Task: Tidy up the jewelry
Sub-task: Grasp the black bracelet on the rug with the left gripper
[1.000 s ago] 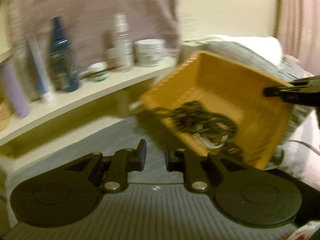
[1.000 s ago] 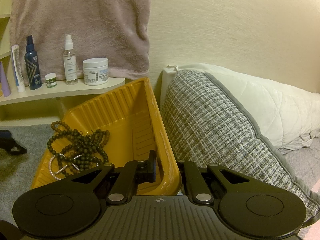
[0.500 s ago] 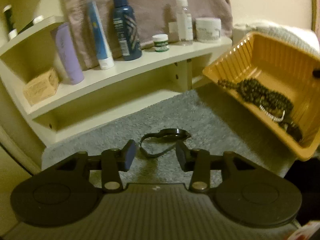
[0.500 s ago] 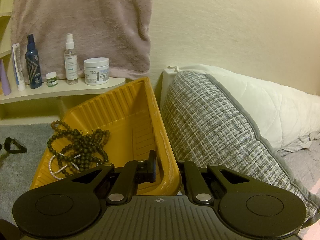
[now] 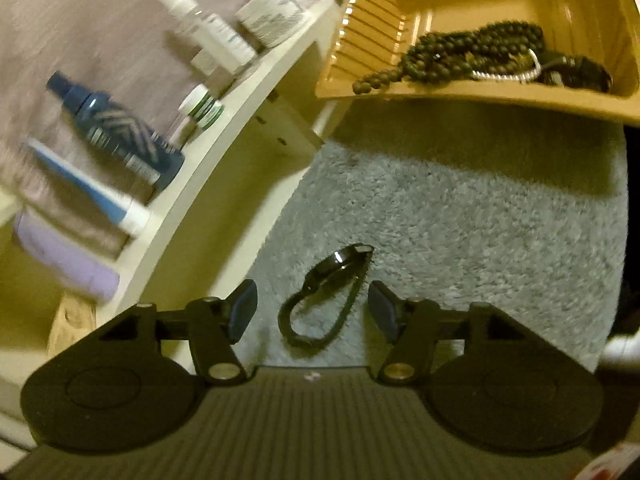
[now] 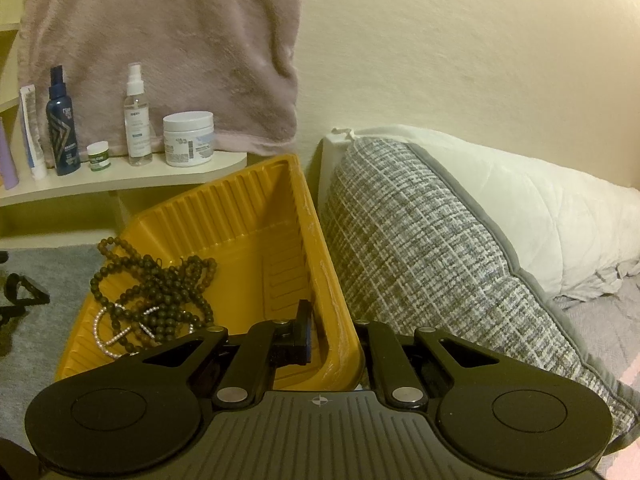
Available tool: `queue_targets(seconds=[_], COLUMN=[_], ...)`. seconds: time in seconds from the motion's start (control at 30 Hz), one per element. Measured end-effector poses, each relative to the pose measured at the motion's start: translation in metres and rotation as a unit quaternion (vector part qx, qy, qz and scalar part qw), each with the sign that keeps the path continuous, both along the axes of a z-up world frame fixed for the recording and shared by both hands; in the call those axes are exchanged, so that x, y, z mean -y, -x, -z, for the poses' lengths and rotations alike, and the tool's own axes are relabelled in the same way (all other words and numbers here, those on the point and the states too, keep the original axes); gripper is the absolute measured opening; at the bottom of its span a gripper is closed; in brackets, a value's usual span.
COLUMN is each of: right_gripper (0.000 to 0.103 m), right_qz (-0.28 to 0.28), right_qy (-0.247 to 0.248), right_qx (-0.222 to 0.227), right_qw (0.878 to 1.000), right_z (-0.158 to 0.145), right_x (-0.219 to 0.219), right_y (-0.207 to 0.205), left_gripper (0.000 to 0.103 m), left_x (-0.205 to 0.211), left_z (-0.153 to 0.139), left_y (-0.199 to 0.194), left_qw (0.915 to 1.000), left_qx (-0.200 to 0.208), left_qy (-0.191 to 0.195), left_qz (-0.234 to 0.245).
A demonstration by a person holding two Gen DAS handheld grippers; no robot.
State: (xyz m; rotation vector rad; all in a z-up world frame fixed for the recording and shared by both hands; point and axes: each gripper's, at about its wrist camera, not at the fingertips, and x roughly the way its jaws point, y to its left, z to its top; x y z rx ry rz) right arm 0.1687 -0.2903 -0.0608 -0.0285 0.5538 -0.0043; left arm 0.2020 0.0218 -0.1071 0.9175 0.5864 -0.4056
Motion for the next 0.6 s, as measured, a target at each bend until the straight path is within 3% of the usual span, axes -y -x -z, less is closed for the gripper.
queue_targets(seconds=[0.23, 0.4, 0.53, 0.6], right_gripper=[0.009, 0.009, 0.009, 0.009], right_qz=[0.001, 0.002, 0.002, 0.002], right_qy=[0.000, 0.001, 0.001, 0.001], right_qx=[-0.001, -0.002, -0.002, -0.002], right_qw=[1.000, 1.000, 1.000, 1.000], right_z=[0.001, 0.001, 0.001, 0.001], right_x=[0.001, 0.001, 0.001, 0.001], right_y=[-0.001, -0.002, -0.002, -0.001], left_gripper=[0.049, 0.048, 0.027, 0.025], left_x=[0.004, 0.004, 0.006, 0.007], left_z=[0.011, 0.017, 0.018, 0.019], left_y=[-0.007, -0.013, -0.015, -0.014], left_qw=[0.9948, 0.9904, 0.9883, 0.9886], left_qx=[-0.006, -0.014, -0.035, -0.036], left_qy=[-0.072, -0.094, -0.099, -0.098], left_qz=[0.071, 0.100, 0.111, 0.108])
